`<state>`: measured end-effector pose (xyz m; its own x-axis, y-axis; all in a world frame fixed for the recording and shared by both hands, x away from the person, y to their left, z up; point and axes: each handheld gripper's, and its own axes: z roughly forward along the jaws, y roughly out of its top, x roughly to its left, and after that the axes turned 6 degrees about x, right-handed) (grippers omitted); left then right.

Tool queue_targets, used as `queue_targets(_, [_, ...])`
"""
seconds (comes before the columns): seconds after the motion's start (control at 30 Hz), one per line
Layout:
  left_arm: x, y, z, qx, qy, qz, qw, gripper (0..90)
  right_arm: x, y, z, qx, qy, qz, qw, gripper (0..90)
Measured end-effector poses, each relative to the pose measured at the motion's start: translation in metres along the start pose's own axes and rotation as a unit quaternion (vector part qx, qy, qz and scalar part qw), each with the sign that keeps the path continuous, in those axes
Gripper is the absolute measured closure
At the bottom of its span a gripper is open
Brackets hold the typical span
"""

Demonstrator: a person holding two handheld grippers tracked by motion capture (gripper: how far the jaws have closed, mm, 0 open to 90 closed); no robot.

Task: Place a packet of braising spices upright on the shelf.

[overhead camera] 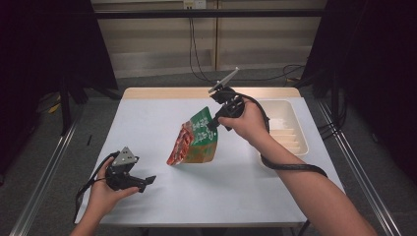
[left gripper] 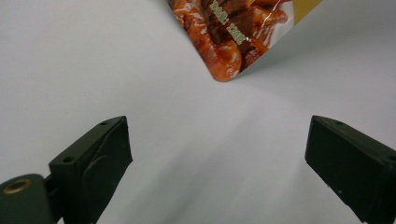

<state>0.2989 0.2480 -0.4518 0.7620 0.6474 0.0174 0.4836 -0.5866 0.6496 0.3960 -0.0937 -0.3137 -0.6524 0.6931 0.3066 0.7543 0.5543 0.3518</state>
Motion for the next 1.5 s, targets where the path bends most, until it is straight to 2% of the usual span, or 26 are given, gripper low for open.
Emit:
queue_targets(0.07, [0.000, 0.000, 0.001, -0.004, -0.002, -0.001, 1.0000, 6.9, 0.000, 0.001, -0.003, 0.003, 0.000, 0.002, 1.0000, 90.0])
queue_targets(0.13, [0.000, 0.000, 0.001, -0.004, -0.006, -0.002, 1.0000, 6.9, -0.002, 0.007, -0.010, 0.011, -0.008, -0.008, 0.9999, 90.0])
queue_targets(0.2, [0.000, 0.000, 0.000, 0.001, 0.000, 0.000, 1.0000, 6.9, 0.000, 0.011, -0.016, 0.021, -0.014, -0.011, 0.9996, 90.0])
queue_targets(0.47, [0.001, 0.000, 0.000, -0.001, -0.006, 0.001, 1.0000, 6.9, 0.008, 0.029, -0.040, 0.046, -0.028, -0.020, 0.9983, 90.0])
queue_targets(0.53, [0.001, 0.000, -0.001, -0.001, -0.005, 0.000, 1.0000, 6.9, 0.008, 0.030, -0.042, 0.046, -0.025, -0.019, 0.9984, 90.0])
queue_targets(0.83, [0.001, 0.000, -0.001, -0.004, -0.004, 0.001, 1.0000, 6.9, 0.014, 0.038, -0.061, 0.068, -0.048, -0.039, 0.9957, 90.0])
queue_targets(0.9, [0.001, 0.000, -0.002, -0.008, -0.006, -0.002, 0.9999, 7.0, 0.015, 0.039, -0.070, 0.074, -0.054, -0.045, 0.9948, 90.0])
queue_targets(1.13, [0.002, 0.000, -0.003, -0.012, -0.005, -0.006, 0.9999, 7.1, 0.010, 0.039, -0.087, 0.079, -0.066, -0.042, 0.9938, 90.0])
queue_targets(1.5, [0.001, 0.000, -0.003, -0.015, -0.008, -0.006, 0.9998, 7.2, 0.001, 0.041, -0.108, 0.083, -0.074, -0.038, 0.9930, 90.0])
